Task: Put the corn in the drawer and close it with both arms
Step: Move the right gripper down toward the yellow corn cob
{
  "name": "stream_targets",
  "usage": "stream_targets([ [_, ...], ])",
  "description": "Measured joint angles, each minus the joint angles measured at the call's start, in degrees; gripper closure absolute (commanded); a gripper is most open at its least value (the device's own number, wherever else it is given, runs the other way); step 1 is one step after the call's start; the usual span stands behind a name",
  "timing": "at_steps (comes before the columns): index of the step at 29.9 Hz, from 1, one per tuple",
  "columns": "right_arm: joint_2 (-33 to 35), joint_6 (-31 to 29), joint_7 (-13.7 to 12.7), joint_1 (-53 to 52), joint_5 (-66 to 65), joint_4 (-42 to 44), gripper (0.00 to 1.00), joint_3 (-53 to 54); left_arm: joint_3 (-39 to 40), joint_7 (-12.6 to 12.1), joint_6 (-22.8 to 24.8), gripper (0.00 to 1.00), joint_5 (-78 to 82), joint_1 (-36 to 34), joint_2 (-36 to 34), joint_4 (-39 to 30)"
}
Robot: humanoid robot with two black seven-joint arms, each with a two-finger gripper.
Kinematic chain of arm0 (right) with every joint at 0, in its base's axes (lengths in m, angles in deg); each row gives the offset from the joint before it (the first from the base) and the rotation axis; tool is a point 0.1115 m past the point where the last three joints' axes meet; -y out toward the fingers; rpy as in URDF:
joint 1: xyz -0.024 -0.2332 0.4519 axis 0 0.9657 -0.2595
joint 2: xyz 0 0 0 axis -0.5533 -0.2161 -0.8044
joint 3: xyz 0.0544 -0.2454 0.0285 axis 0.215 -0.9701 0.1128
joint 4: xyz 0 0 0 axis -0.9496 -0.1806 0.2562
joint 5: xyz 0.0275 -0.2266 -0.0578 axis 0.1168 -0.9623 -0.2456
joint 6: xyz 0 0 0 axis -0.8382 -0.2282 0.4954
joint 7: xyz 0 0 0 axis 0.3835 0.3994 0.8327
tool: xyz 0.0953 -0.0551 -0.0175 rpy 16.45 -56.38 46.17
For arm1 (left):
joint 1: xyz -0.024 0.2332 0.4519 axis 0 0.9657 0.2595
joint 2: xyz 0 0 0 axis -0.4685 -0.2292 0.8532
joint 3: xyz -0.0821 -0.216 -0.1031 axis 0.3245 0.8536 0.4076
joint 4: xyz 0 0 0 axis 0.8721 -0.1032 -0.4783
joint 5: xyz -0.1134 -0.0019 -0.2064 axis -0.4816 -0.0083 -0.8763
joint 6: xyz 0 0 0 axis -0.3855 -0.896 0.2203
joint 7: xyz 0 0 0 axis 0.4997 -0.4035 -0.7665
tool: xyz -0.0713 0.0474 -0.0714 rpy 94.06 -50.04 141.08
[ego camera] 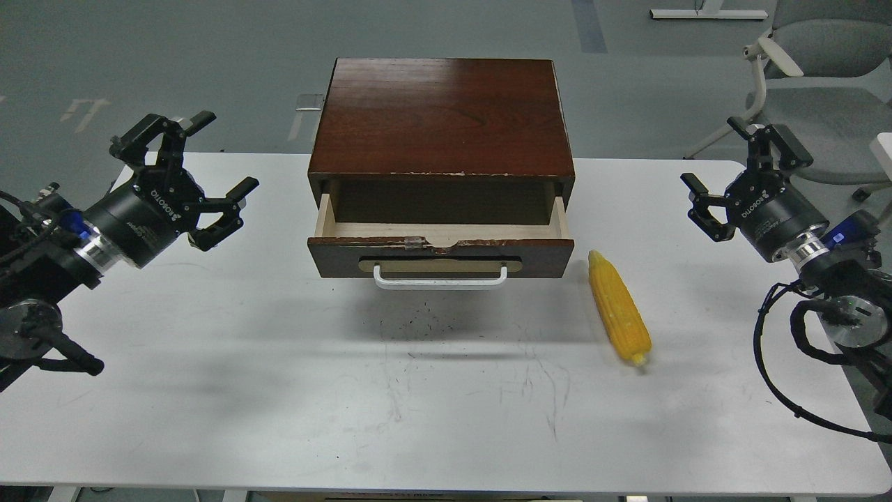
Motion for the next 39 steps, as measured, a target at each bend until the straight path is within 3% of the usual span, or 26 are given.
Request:
stream_targets([
  [15, 3.44, 0.0, 0.03, -2.16, -3.59, -1.88, 0.0, -0.55, 1.5, 0.05, 0.0, 0.01, 0.91, 0.76, 0.17, 0.0],
  [25, 12.04, -0.01, 0.05, -13.8, -34.79, -10.08, 0.0, -8.69, 3.03, 0.24, 0.0, 0.01, 2.84, 0.33, 0.0, 0.03],
  [32, 12.11, -0.02, 1.86, -20.07, -56.66, -11.17, 0.0, -16.37, 3.15, 0.24, 0.0, 0.01, 3.85, 0.32, -0.05, 0.0],
  [39, 10.73, -0.02, 2.02, -21.21, -67.84, -10.73, 0.0, -23.26, 3.42, 0.24, 0.0, 0.01, 3.87, 0.32, -0.09, 0.0],
])
